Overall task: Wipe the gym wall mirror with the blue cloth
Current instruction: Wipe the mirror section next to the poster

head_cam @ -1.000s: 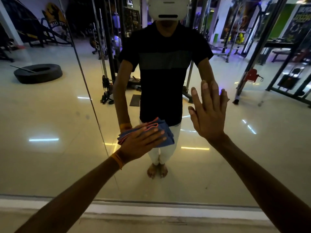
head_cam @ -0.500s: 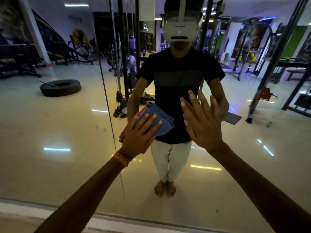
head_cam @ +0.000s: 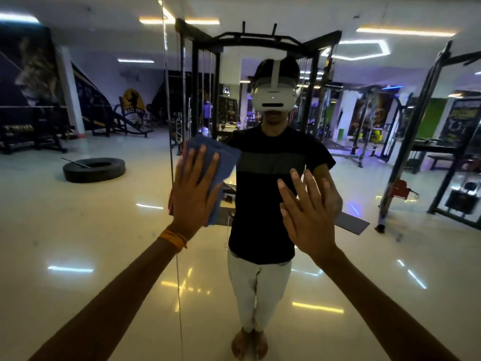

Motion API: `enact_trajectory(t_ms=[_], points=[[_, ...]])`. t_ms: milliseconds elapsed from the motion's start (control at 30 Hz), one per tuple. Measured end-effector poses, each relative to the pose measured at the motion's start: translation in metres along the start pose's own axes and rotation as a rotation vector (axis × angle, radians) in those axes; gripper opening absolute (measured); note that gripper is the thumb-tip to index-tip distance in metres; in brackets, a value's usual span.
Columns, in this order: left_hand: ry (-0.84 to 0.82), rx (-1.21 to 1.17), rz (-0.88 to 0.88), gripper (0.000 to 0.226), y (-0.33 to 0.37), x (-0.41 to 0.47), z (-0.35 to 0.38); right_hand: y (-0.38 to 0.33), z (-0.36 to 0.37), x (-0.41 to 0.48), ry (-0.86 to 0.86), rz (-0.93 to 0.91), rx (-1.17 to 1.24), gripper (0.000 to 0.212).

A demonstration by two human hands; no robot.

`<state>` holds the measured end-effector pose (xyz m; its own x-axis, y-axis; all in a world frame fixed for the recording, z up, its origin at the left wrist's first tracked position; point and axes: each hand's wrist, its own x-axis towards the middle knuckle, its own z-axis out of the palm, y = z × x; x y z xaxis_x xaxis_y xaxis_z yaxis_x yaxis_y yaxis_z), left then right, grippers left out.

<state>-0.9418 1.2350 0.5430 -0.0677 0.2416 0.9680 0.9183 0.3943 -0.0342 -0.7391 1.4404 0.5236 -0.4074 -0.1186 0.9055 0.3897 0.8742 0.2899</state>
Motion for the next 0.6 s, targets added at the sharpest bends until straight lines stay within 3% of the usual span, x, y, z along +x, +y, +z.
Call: enact_trajectory(t_ms=[100, 167, 233, 333, 400, 600], points=[[0.213, -0.051, -0.360, 0.061, -0.022, 0.069, -0.014, 0.005, -0.009, 0.020, 0.012, 0.044, 0.030, 0.055], [0.288, -0.072, -0.497, 0.061, -0.011, 0.087, -0.013, 0.008, -0.016, 0.036, 0.031, 0.057, 0.043, 0.054], [0.203, -0.051, -0.384, 0.062, 0.019, 0.063, 0.000, 0.010, -0.021, 0.048, 0.039, 0.049, 0.057, 0.053], [-0.052, 0.016, 0.102, 0.061, 0.037, 0.006, 0.012, 0.014, -0.024, 0.057, 0.037, 0.019, 0.045, 0.054], [-0.064, 0.045, 0.193, 0.060, 0.009, 0.019, 0.003, 0.015, -0.024, 0.060, 0.035, 0.003, 0.040, 0.054], [0.281, -0.041, -0.415, 0.059, -0.017, 0.113, -0.020, 0.025, -0.024, 0.085, 0.014, 0.039, -0.019, 0.056]])
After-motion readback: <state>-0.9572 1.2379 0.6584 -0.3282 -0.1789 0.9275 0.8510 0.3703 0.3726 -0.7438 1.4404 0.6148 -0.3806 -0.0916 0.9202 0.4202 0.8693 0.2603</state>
